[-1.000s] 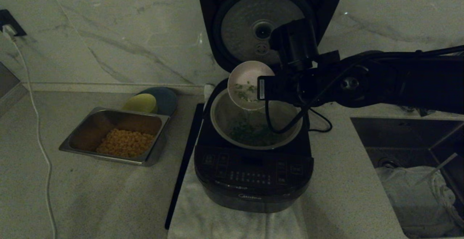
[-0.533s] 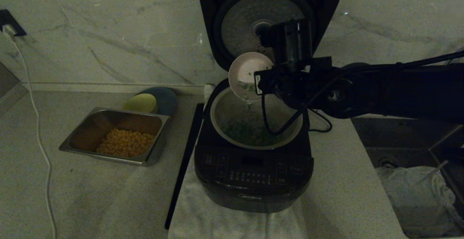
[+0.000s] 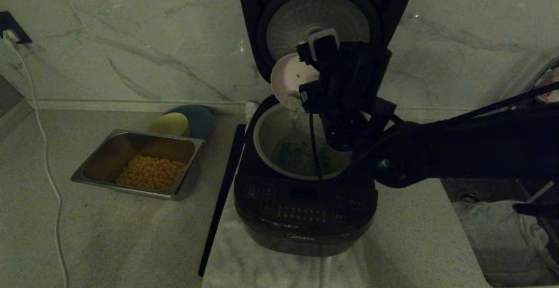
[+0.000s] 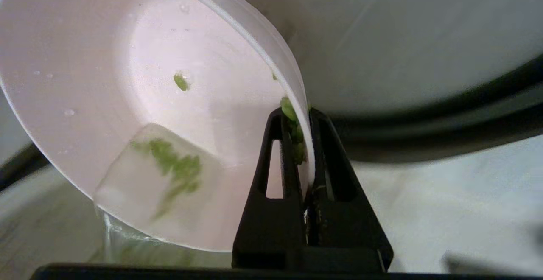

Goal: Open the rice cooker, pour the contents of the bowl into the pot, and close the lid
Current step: Pour the water from the bowl into the rice cooker

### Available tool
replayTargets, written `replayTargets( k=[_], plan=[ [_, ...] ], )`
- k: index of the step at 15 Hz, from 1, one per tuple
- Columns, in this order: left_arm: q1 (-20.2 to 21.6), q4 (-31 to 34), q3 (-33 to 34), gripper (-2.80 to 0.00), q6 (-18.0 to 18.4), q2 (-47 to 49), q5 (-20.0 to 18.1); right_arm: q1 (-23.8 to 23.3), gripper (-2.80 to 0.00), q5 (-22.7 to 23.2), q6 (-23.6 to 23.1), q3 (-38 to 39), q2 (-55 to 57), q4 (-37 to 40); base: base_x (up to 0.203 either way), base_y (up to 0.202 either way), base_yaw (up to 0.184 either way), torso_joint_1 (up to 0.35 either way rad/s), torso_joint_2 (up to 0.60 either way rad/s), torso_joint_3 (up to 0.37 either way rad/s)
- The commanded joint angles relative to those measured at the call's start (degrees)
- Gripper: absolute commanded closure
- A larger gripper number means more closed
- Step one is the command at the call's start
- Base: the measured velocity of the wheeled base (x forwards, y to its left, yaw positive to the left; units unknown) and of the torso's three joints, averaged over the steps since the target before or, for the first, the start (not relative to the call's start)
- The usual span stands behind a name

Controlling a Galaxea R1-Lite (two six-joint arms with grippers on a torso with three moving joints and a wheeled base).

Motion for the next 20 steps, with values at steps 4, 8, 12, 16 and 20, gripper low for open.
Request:
replayTargets(
  k=[4,8,12,16,20],
  plan=[
    [0.00,0.01,0.00,0.00,-0.01,-0.01,0.00,0.73,0.00,-0.01,-8.99,6.70,0.19,-20.74,0.000,0.000,0.000,0.000,0.00,0.000],
    [0.00,0.01,0.00,0.00,-0.01,-0.01,0.00,1.61,0.00,1.44,-9.01,9.19,-0.04,-24.89,0.000,0.000,0.000,0.000,0.00,0.000],
    [0.00,0.01,0.00,0.00,-0.01,-0.01,0.00,2.14,0.00,2.11,-9.17,10.34,1.00,-28.44,0.000,0.000,0.000,0.000,0.00,0.000],
    [0.00,0.01,0.00,0.00,-0.01,-0.01,0.00,2.07,0.00,2.31,-9.00,11.31,1.66,-29.69,0.000,0.000,0.000,0.000,0.00,0.000],
    [0.00,0.01,0.00,0.00,-0.01,-0.01,0.00,2.05,0.00,1.45,-9.14,11.37,0.38,-23.68,0.000,0.000,0.000,0.000,0.00,0.000]
  ],
)
